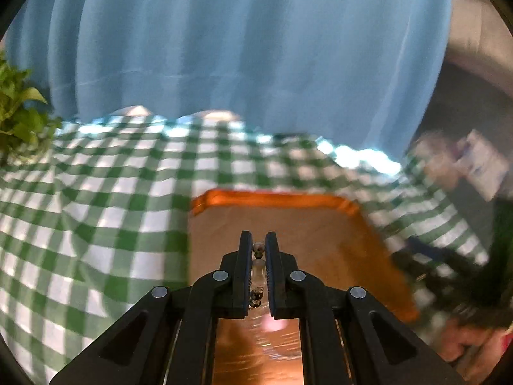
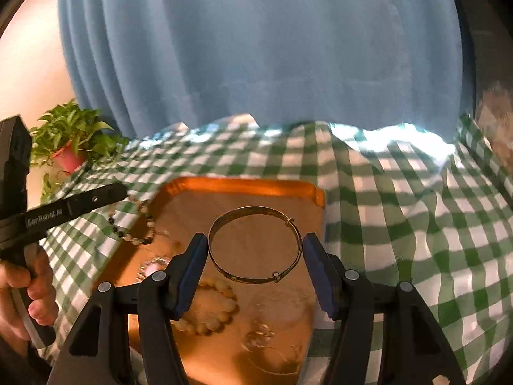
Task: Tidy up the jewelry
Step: 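Open both tools to drop the bangle and bead bracelet into the tray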
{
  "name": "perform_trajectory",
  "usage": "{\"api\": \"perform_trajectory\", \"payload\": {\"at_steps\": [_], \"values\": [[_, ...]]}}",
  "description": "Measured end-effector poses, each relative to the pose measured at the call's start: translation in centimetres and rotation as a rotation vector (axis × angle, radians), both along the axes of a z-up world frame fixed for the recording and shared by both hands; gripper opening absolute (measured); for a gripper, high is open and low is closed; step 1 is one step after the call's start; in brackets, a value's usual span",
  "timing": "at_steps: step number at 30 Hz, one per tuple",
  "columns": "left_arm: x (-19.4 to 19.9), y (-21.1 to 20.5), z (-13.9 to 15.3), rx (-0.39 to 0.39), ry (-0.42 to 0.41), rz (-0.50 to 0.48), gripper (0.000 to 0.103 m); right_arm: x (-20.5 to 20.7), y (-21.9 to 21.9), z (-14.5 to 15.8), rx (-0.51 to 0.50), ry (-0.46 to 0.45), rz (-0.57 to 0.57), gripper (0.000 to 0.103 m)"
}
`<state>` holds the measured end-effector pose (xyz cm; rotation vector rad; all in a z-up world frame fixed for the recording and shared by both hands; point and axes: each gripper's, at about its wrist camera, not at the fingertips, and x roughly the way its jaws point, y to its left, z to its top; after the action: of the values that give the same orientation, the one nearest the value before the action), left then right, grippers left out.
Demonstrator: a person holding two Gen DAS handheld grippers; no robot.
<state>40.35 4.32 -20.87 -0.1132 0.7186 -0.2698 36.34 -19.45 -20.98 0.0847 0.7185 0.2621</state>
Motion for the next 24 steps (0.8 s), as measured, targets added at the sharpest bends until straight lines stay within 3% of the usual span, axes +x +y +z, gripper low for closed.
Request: {"api": "perform_trajectory", "payload": {"at_steps": [4,9,17,20,24], "values": [[0.7,0.1,-2.0,0.032,0.060,0.012,0.008,0.6,-0.6,-1.3,0.037,0.049,-0.001,0.057],[1.3,0.1,-3.5,0.012,0.118,-0.003,0.008,0.9,-0.7,-1.9,0.054,0.077,0.004,0.057],[1.9,-0.5,-5.3,0.068,0.214,0.033,0.008,1.0,-0.2,-3.1,-0.006,0.159,-0.011,0.057],[1.8,-1.0,-5.2,0.129,0.217,0.053,0.008,1.2,0.2,-3.6,-0.026,0.193,-0.018,0.057],[1.7,-1.1,-5.2,0.154,0.215,0.058,0.012,1.2,1.1,-3.9,-0.082,0.206,-0.019,0.060]]}}
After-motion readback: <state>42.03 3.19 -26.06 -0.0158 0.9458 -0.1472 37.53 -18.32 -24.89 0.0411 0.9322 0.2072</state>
